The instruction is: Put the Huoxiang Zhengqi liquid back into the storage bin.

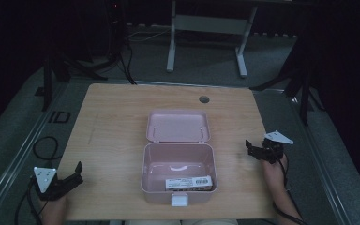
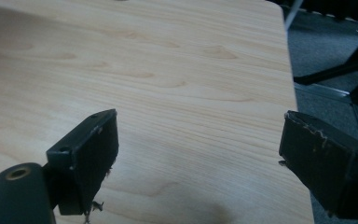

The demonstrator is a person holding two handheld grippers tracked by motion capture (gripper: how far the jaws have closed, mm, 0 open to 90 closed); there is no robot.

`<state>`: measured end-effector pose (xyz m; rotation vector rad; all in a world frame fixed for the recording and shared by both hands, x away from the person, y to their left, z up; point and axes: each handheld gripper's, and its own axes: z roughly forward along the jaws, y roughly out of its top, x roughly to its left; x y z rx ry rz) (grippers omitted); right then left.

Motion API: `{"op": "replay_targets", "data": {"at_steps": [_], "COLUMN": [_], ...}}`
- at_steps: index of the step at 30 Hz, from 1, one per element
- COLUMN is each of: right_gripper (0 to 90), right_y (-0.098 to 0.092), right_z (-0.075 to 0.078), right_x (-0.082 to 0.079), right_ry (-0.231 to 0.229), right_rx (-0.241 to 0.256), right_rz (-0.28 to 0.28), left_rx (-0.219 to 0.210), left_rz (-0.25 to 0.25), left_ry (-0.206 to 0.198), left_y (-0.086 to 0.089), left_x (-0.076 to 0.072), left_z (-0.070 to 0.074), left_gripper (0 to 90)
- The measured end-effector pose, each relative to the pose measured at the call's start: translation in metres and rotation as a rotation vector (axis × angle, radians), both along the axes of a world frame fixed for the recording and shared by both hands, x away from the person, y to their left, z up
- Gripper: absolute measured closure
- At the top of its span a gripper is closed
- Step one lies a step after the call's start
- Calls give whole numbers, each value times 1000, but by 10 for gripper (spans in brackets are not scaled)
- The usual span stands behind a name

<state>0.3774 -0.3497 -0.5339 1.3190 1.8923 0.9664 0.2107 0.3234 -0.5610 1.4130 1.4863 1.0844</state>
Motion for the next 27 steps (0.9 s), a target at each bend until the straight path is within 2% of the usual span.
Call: {"op": "replay_targets", "data": {"at_steps": [2, 3, 4, 5, 6, 7, 11, 15, 17, 20, 27], "right_gripper": [116, 116, 116, 116, 116, 116, 116, 116, 117, 117, 117], "right_y": [-2, -5, -5, -9, -9, -12, -20, -23, -26, -27, -32], "right_z": [-2, -4, -4, -5, -5, -6, -11, -15, -14, -14, -14], "right_x": [-1, -4, -4, -5, -5, -8, -14, -18, -22, -25, -33], "right_ry": [-7, -30, -30, -28, -28, -36, -25, -17, -21, -31, -14], "right_rx": [23, 36, 36, 73, 73, 97, 131, 147, 179, 174, 150], "right_rz": [-31, -67, -67, -77, -77, -91, -114, -109, -113, -115, -109], "left_rx": [0, -1, 0, 0, -1, 0, 0, 0, 0, 0, 1], "left_rz": [0, -1, -2, -3, -2, -2, -3, -1, -1, -2, -5], "left_ry": [1, 2, 3, 2, 2, 1, 1, 0, 1, 1, 0], "left_y": [0, 0, 0, 0, 0, 0, 0, 0, 0, 0, 0], "left_x": [0, 0, 0, 0, 0, 0, 0, 0, 0, 0, 0], "left_z": [0, 0, 0, 0, 0, 0, 0, 0, 0, 0, 0], "left_gripper": [17, 17, 17, 17, 17, 17, 17, 17, 17, 17, 17]}}
